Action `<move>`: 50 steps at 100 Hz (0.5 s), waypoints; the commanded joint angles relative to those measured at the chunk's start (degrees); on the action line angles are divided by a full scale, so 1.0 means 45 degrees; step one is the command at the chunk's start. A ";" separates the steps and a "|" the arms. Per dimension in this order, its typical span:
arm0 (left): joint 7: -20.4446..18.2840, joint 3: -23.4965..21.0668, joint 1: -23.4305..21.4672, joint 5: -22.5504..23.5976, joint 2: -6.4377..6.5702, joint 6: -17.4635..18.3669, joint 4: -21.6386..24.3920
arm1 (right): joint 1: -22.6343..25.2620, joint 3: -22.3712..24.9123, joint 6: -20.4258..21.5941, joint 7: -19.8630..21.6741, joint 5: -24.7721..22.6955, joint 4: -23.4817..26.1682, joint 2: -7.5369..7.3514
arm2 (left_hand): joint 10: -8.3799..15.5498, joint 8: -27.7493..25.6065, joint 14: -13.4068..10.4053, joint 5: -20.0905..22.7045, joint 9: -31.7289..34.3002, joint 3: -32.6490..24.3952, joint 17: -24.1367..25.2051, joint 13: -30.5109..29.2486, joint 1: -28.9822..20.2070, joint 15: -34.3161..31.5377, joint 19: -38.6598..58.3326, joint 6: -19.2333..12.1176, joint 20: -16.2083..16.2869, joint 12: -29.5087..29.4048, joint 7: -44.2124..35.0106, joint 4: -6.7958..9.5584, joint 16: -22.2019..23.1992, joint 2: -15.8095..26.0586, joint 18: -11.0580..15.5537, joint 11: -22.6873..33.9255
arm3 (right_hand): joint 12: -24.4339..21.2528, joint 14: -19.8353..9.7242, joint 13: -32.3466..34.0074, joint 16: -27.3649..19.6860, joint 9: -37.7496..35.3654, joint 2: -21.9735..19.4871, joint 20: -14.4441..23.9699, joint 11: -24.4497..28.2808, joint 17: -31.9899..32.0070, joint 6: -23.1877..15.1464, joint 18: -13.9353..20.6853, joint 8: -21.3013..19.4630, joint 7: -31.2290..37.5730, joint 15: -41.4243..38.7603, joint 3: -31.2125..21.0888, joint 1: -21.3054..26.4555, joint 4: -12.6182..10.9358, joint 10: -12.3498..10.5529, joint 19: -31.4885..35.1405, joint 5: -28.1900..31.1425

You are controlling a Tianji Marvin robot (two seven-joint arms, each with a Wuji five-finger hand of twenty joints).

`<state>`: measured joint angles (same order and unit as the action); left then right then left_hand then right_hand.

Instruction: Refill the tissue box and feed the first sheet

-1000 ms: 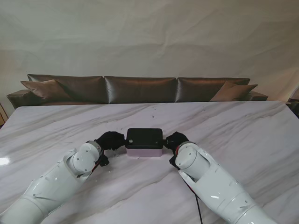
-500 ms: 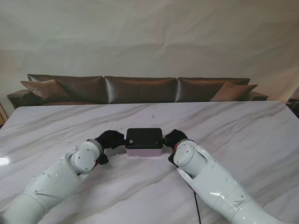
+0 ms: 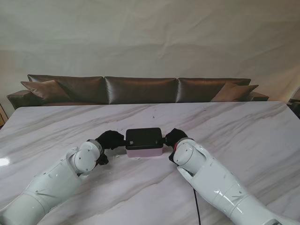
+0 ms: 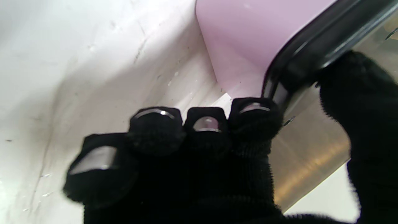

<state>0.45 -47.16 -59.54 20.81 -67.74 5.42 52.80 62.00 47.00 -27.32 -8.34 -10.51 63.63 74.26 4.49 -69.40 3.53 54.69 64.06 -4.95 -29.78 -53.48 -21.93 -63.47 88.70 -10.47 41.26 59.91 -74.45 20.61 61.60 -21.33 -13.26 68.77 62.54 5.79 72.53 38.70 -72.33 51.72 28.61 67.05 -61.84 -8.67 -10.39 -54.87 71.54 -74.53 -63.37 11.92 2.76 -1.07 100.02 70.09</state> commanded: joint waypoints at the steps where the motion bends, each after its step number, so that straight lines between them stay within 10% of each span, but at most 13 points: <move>1: -0.0403 0.0173 -0.0386 0.0176 0.0059 -0.0113 -0.0550 | 0.0264 -0.0180 -0.0067 0.0379 -0.0066 -0.0458 0.0001 | 0.0031 0.0166 -0.0236 0.0303 0.0491 -0.2705 -0.0145 -0.0549 -0.2885 -0.0176 -0.1226 0.0201 -0.0133 0.0001 -0.0463 0.2057 0.0196 -0.1627 0.0229 0.0449 | 0.0268 0.0505 0.0549 0.0211 -0.0743 0.0343 0.0031 0.0532 -0.0610 0.0382 0.1297 0.0070 0.0402 -0.1267 -0.2238 0.2237 -0.0641 0.0168 0.1650 0.0689; 11: -0.0496 0.0238 -0.0302 0.0168 0.0072 0.0032 -0.0734 | 0.0248 -0.0238 -0.0028 0.0451 -0.0096 -0.0505 -0.0019 | -0.0052 0.0182 -0.0249 0.0342 0.0462 -0.2819 -0.0138 -0.0526 -0.2915 -0.0143 -0.1332 0.0254 -0.0208 0.0028 -0.0560 0.2368 0.0218 -0.1720 0.0276 0.0513 | 0.0282 0.0514 0.0550 0.0225 -0.0765 0.0412 0.0027 0.0556 -0.0633 0.0437 0.1307 0.0104 0.0435 -0.1294 -0.2340 0.2245 -0.0670 0.0234 0.1661 0.0730; 22: -0.0592 0.0414 -0.0132 0.0132 0.0058 0.0219 -0.0967 | 0.0222 -0.0315 0.0000 0.0572 -0.0105 -0.0587 -0.0041 | -0.0124 0.0305 -0.0293 0.0428 0.0507 -0.3856 -0.0133 -0.0550 -0.2600 -0.0136 -0.1314 0.0336 -0.0249 0.0032 -0.0719 0.3517 0.0340 -0.1984 0.0274 0.0615 | 0.0299 0.0525 0.0548 0.0244 -0.0795 0.0511 0.0021 0.0590 -0.0633 0.0496 0.1313 0.0137 0.0472 -0.1331 -0.2435 0.2284 -0.0705 0.0298 0.1664 0.0759; 27: -0.0618 0.0491 -0.0062 0.0108 0.0044 0.0285 -0.1055 | 0.0217 -0.0342 0.0009 0.0624 -0.0111 -0.0610 -0.0054 | -0.0156 0.0404 -0.0312 0.0457 0.0520 -0.6122 -0.0131 -0.0562 -0.2244 -0.0117 -0.1306 0.0372 -0.0266 0.0019 -0.0793 0.1181 0.0400 -0.2543 0.0274 0.0657 | 0.0305 0.0537 0.0549 0.0250 -0.0806 0.0520 0.0029 0.0603 -0.0641 0.0537 0.1311 0.0151 0.0491 -0.1342 -0.2458 0.2282 -0.0713 0.0338 0.1689 0.0776; 34: -0.0649 0.0581 0.0017 0.0086 0.0030 0.0340 -0.1130 | 0.0214 -0.0373 0.0024 0.0680 -0.0135 -0.0634 -0.0073 | -0.0191 0.0441 -0.0334 0.0493 0.0530 -0.7659 -0.0131 -0.0584 -0.1974 -0.0123 -0.1306 0.0416 -0.0268 0.0022 -0.0847 -0.0687 0.0433 -0.3013 0.0274 0.0714 | 0.0311 0.0531 0.0550 0.0268 -0.0828 0.0584 0.0039 0.0626 -0.0652 0.0586 0.1315 0.0177 0.0512 -0.1382 -0.2524 0.2335 -0.0739 0.0400 0.1718 0.0809; 50: -0.0727 0.0729 0.0146 0.0104 0.0028 0.0385 -0.1183 | 0.0203 -0.0448 0.0074 0.0852 -0.0194 -0.0668 -0.0135 | -0.0247 0.0457 -0.0372 0.0540 0.0539 -0.7946 -0.0121 -0.0597 -0.1992 -0.0120 -0.1331 0.0466 -0.0277 0.0026 -0.0872 -0.0910 0.0440 -0.3214 0.0277 0.0742 | 0.0303 0.0596 0.0543 0.0329 -0.0917 0.0790 0.0067 0.0680 -0.0707 0.0747 0.1284 0.0248 0.0581 -0.1511 -0.2705 0.2426 -0.0826 0.0589 0.1794 0.0900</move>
<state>-0.78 -44.94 -57.22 20.56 -67.72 7.47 49.59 61.19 46.12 -26.55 -6.51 -11.05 62.94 73.89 3.82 -68.05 3.39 55.55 64.06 -5.20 -29.81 -53.48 -19.00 -63.47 88.70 -9.75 40.65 59.91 -75.82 14.47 62.31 -21.91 -13.17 69.44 62.64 5.78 73.04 38.86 -73.14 51.77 28.61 67.74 -62.42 -7.48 -10.39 -54.12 72.19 -75.24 -65.55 9.76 2.95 -0.15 100.41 71.54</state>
